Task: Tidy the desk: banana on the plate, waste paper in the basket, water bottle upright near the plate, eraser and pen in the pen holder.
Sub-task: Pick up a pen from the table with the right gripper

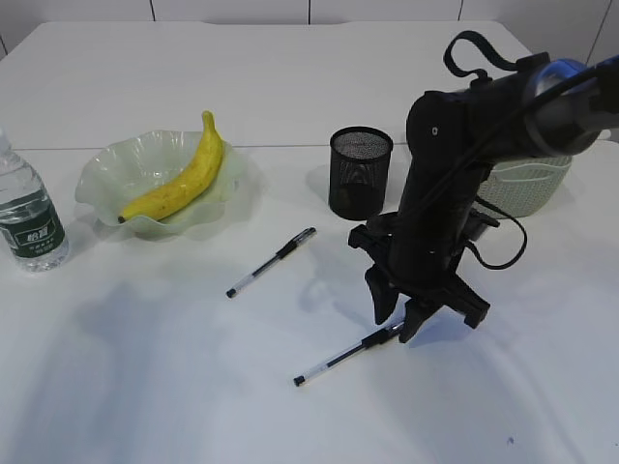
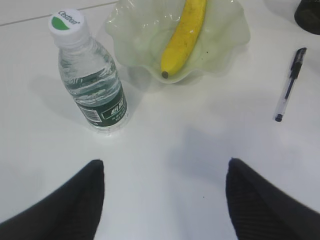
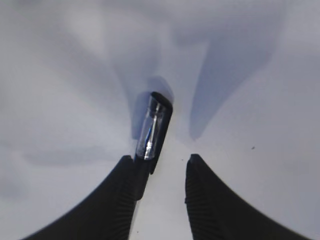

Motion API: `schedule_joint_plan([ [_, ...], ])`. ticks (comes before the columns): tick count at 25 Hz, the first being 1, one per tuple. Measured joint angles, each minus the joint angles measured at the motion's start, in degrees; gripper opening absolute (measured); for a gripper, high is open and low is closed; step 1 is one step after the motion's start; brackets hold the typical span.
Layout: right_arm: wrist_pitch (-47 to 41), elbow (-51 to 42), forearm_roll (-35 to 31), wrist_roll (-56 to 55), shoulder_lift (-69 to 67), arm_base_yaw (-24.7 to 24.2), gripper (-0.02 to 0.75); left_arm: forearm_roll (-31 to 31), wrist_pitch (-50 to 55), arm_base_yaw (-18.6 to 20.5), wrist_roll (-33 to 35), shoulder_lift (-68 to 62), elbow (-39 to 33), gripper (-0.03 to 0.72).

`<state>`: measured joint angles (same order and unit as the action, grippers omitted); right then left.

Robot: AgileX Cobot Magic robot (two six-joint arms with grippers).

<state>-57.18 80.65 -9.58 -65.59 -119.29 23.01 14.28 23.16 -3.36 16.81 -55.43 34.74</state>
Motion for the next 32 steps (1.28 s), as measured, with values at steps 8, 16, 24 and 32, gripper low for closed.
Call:
schedule_joint_plan([
  [8, 0.5, 0.0, -0.3, 0.4, -0.3, 0.0, 0.257, 0.0, 0.0, 0.0, 0.0, 0.0, 0.0, 0.538],
  [16, 1.1, 0.0, -1.3, 0.4, -1.1, 0.0, 0.257, 0.0, 0.0, 0.0, 0.0, 0.0, 0.0, 0.538],
  [24, 2.7, 0.0, -1.3, 0.5, -1.4, 0.0, 0.257, 0.0, 0.0, 0.0, 0.0, 0.0, 0.0, 0.538],
  [32, 3.2, 0.0, -1.3, 0.5, -1.6, 0.0, 0.257, 0.0, 0.0, 0.0, 0.0, 0.0, 0.0, 0.538],
])
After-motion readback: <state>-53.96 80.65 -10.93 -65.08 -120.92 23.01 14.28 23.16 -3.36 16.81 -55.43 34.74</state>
